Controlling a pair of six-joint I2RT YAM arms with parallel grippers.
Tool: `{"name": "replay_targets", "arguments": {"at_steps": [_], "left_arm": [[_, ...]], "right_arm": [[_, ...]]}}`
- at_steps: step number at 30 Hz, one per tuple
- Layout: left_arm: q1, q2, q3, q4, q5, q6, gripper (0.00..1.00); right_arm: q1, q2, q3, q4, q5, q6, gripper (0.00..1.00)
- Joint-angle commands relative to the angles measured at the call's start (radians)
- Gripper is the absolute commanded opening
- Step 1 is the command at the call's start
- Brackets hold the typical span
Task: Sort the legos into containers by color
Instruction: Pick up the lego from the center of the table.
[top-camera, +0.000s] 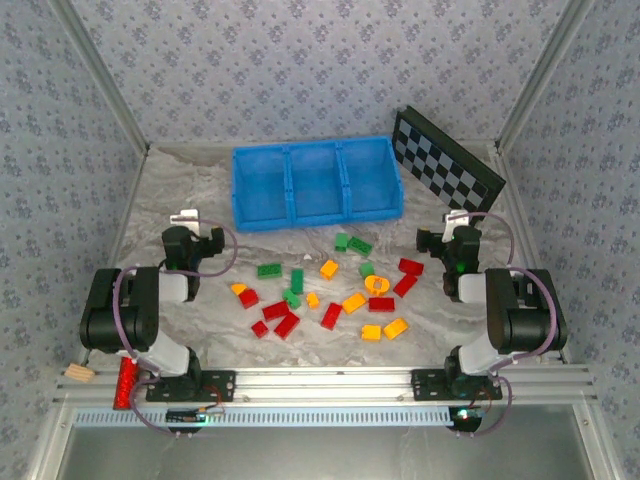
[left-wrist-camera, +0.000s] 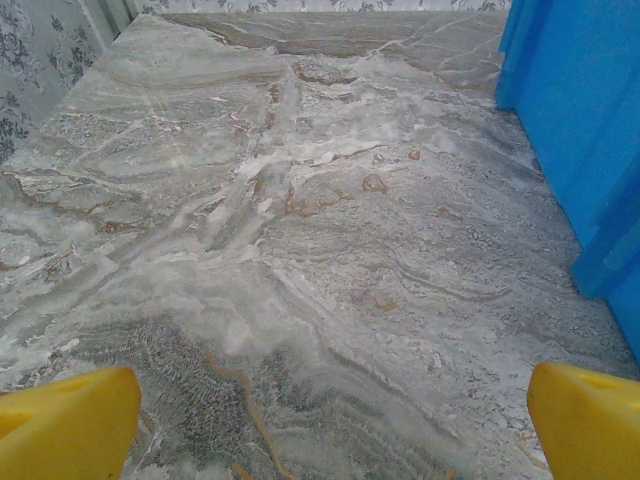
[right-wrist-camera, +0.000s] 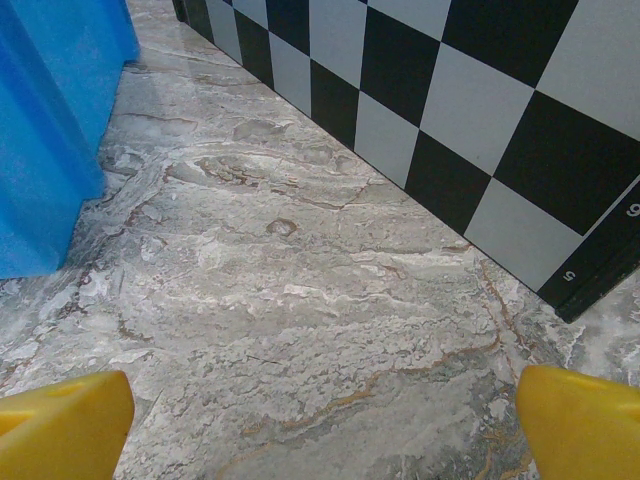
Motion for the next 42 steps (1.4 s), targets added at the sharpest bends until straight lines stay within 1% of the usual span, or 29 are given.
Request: {"name": "replay_targets", "arguments": {"at_steps": [1,20,22,23,24,26,27,28,29,31,32,33,35,36,38,42], "left_arm": [[0.001,-0.007,0.013,0.005,0.017,-0.016,0.99],[0.001,-0.006,0.013,0.005,0.019,-0.013,0.99],[0.003,-0.007,0.013,0.004,0.022,-0.015,0.99],[0.002,-0.019,0.028,-0.002,0.033,-0.013,0.99],[-0.001,-0.065,0.064,-0.128,0.062,0.006,0.99],[-0.013,-0.128,0.191,-0.403,0.034,-0.011,0.99],[-0.012,-0.155,0.247,-0.493,0.022,-0.054,0.99],[-0.013,-0.183,0.283,-0.544,0.024,-0.094,0.99],[-0.015,-0.211,0.317,-0.580,0.043,-0.130,0.99],[-0.044,-0.242,0.419,-0.693,0.061,-0.154,0.99],[-0.073,-0.243,0.493,-0.784,0.046,-0.145,0.99],[-0.100,-0.237,0.567,-0.867,0.019,-0.130,0.99],[-0.137,-0.222,0.680,-1.001,0.003,-0.117,0.99],[-0.145,-0.212,0.729,-1.052,0.018,-0.124,0.99],[-0.145,-0.186,0.809,-1.161,0.085,-0.138,0.99],[-0.146,-0.107,0.974,-1.371,0.235,-0.152,0.99]], "right_arm": [[0.000,0.000,0.011,0.016,0.007,-0.009,1.00],[-0.004,-0.003,0.015,0.014,-0.002,-0.010,1.00],[-0.003,-0.025,0.051,-0.061,-0.010,-0.012,1.00],[-0.001,-0.042,0.084,-0.126,0.000,-0.011,1.00],[0.000,-0.063,0.126,-0.210,0.005,-0.014,1.00],[0.014,-0.108,0.201,-0.367,0.006,-0.026,0.99],[0.026,-0.138,0.235,-0.434,0.020,-0.014,0.99],[0.031,-0.162,0.262,-0.504,0.014,0.010,1.00],[0.036,-0.187,0.307,-0.587,-0.017,0.035,0.99],[0.052,-0.214,0.396,-0.740,-0.098,0.046,0.98],[0.064,-0.218,0.438,-0.808,-0.175,0.027,0.97],[0.085,-0.214,0.475,-0.869,-0.207,0.019,1.00],[0.136,-0.197,0.550,-0.973,-0.279,-0.013,1.00],[0.174,-0.188,0.579,-1.017,-0.293,-0.037,1.00],[0.254,-0.156,0.634,-1.100,-0.289,-0.079,1.00],[0.352,-0.033,0.754,-1.270,-0.336,-0.154,0.98]]}}
